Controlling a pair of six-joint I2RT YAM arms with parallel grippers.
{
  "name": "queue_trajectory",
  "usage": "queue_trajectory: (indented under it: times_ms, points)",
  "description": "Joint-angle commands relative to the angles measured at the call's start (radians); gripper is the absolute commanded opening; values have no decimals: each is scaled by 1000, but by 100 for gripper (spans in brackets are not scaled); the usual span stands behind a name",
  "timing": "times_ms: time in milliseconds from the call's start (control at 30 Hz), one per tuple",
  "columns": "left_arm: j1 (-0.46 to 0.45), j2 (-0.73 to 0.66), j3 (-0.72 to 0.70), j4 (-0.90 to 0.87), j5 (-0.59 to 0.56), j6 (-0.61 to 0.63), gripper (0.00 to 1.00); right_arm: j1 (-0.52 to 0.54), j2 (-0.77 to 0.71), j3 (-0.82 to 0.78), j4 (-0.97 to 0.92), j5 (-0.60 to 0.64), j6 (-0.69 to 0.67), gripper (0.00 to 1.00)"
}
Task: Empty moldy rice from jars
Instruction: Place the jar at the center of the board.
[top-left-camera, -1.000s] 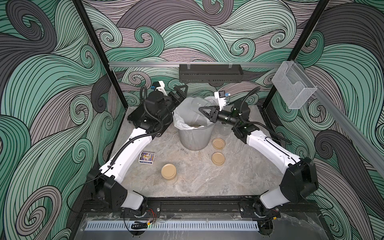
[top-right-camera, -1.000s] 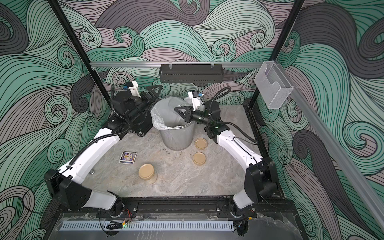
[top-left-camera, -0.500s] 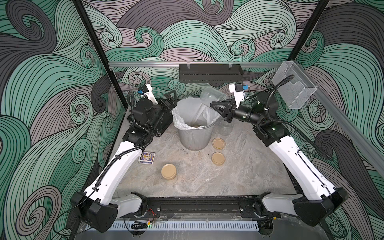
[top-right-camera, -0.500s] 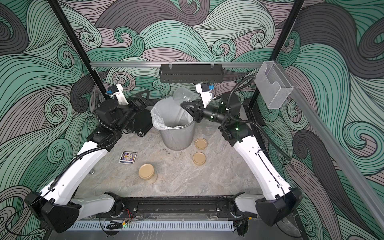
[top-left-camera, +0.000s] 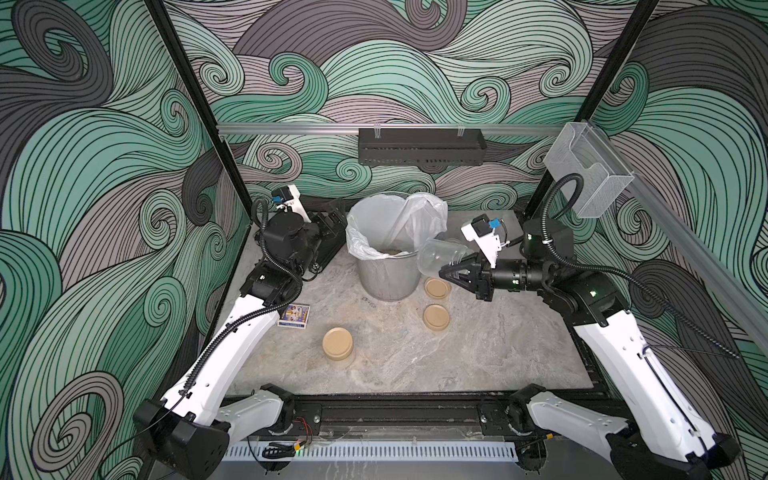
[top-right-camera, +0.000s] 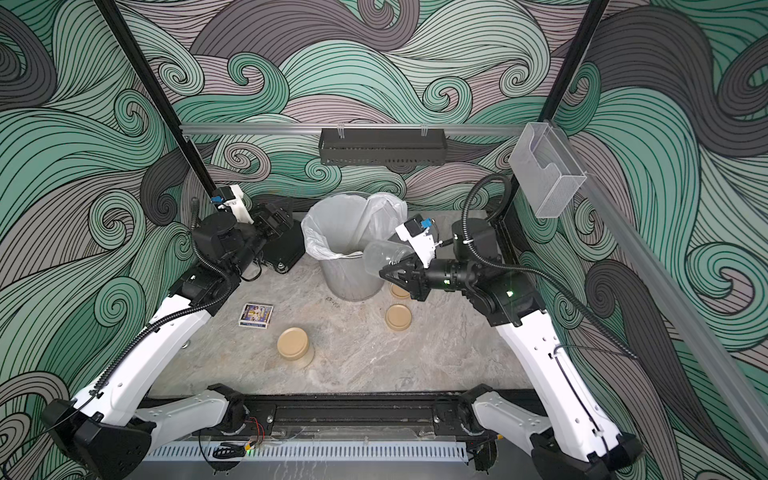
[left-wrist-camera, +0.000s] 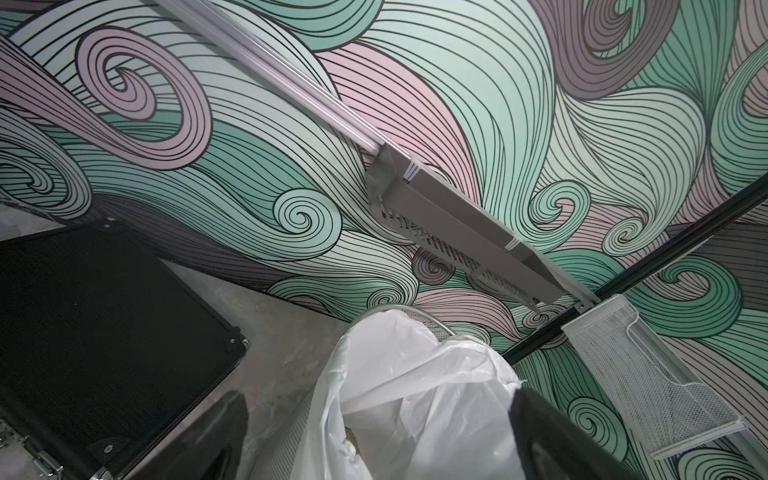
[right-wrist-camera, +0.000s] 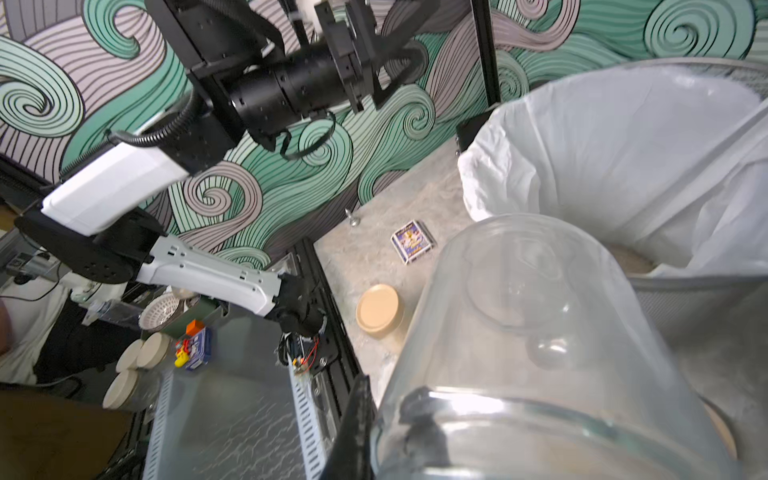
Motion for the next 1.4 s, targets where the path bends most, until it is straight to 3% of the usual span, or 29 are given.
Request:
queue_trajectory:
  times_ms: [0,200,567,967,1367]
  points:
    - [7,-15,4,-39,-25,20,99,16,-37,-69,-62,11,-9,0]
    - [7,-19,-14,-44,-24,12,98,62,-64,-186,-43,87,43,0]
    - [8,-42,-41,-66,-23,13,99,220,16,-266,-17,222,45,0]
    - [8,-57,-42,-78,-13,24,99,376,250,-105,-266,290,-274,0]
    - [11,-75,-50,-94,-23,44,99,428,482,-20,-301,479,-400,0]
